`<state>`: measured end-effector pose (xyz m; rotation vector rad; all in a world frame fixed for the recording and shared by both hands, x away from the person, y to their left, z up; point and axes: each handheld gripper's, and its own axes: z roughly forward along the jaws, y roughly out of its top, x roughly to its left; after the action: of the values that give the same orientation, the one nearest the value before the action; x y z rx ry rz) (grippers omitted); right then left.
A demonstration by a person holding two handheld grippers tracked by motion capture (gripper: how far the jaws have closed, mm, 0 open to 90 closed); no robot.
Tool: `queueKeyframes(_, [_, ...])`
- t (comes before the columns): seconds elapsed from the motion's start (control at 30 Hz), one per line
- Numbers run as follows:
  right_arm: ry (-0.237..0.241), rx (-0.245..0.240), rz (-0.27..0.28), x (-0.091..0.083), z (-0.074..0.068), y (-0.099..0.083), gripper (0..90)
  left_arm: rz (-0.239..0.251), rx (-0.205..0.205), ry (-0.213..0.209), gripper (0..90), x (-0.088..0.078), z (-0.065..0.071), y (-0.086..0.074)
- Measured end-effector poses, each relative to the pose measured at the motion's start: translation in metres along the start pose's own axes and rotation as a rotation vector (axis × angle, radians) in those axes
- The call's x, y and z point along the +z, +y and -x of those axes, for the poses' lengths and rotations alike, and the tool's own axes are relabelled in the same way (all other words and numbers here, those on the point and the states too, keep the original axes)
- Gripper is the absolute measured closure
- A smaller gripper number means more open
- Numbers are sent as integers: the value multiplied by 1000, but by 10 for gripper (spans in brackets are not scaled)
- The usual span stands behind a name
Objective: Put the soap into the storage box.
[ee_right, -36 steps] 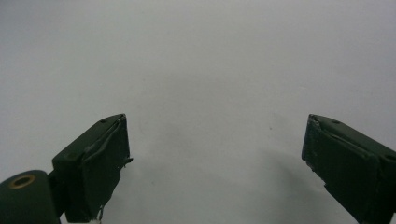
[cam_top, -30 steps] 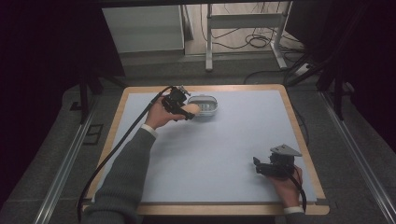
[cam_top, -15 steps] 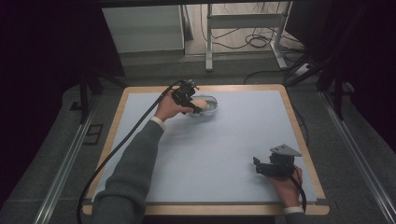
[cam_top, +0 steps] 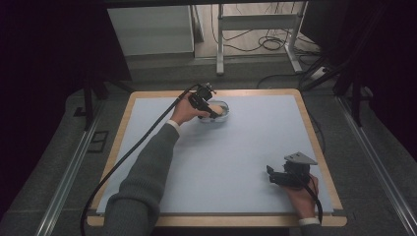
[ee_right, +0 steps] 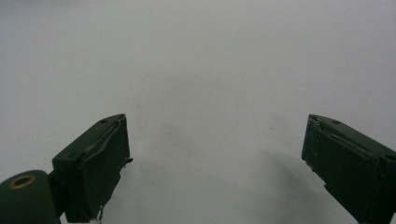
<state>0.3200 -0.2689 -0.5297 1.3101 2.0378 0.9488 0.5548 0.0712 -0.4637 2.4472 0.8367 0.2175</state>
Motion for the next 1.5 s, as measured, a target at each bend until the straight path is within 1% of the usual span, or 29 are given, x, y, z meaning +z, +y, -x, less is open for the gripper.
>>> queueKeyframes(0.03, [0, -1, 0, 0, 0, 0, 75, 18, -2, 2, 335, -2, 0, 0])
queueKeyframes(0.1, [0, -2, 0, 0, 0, 0, 76, 36, -11, -4, 311, -6, 1, 1])
queueKeyframes(0.13, [-1, -2, -1, 0, 0, 0, 76, 37, -12, -9, 294, -9, 2, 1])
queueKeyframes(0.2, [-2, -3, -3, 0, 0, 0, 76, 36, -5, 3, 264, -14, 7, 0])
queueKeyframes(0.23, [-2, -3, -3, 0, 0, 0, 76, 36, -5, 3, 255, -14, 7, 0])
queueKeyframes(0.3, [-2, -5, -2, 0, -1, 0, 76, 46, 2, 10, 230, -23, 11, -5])
queueKeyframes(0.37, [-2, -5, -1, 0, -1, 0, 76, 48, 0, 19, 199, -28, 14, -8])
queueKeyframes(0.43, [-2, -4, -2, 0, -1, 0, 76, 63, 0, 22, 203, -33, 17, -14])
queueKeyframes(0.53, [-1, -4, -4, 0, 0, 0, 76, 68, 1, 32, 206, -39, 19, -20])
queueKeyframes(0.6, [0, -1, -5, 0, -1, 0, 76, 80, -2, 31, 207, -43, 21, -25])
queueKeyframes(0.67, [0, 1, -4, 0, -1, 0, 76, 81, 5, 37, 205, -47, 23, -30])
queueKeyframes(0.77, [1, -2, -3, 0, 0, 0, 75, 93, 4, 36, 203, -53, 28, -38])
queueKeyframes(0.87, [1, -1, -2, 0, 0, 0, 76, 107, -7, 34, 193, -61, 35, -49])
queueKeyframes(0.9, [1, 0, -2, 0, 0, 0, 76, 107, -12, 41, 189, -65, 38, -57])
queueKeyframes(0.93, [1, 0, -2, 0, 0, 0, 76, 107, -12, 41, 186, -65, 38, -57])
queueKeyframes(1.03, [2, -2, -1, 0, 0, 0, 76, 114, -27, 37, 186, -71, 45, -73])
queueKeyframes(1.17, [1, -2, -2, 1, 0, 0, 76, 133, -49, 36, 181, -78, 52, -96])
queueKeyframes(1.27, [0, -2, -6, 1, -1, 0, 76, 157, -65, 34, 178, -84, 57, -113])
queueKeyframes(1.37, [-1, -2, -9, 1, -1, 0, 76, 180, -97, 32, 177, -91, 61, -131])
queueKeyframes(1.47, [-1, -2, -10, 1, -1, 0, 75, 196, -122, 44, 177, -94, 66, -152])
queueKeyframes(1.5, [-2, -2, -10, 1, -1, 0, 75, 195, -122, 48, 177, -94, 67, -156])
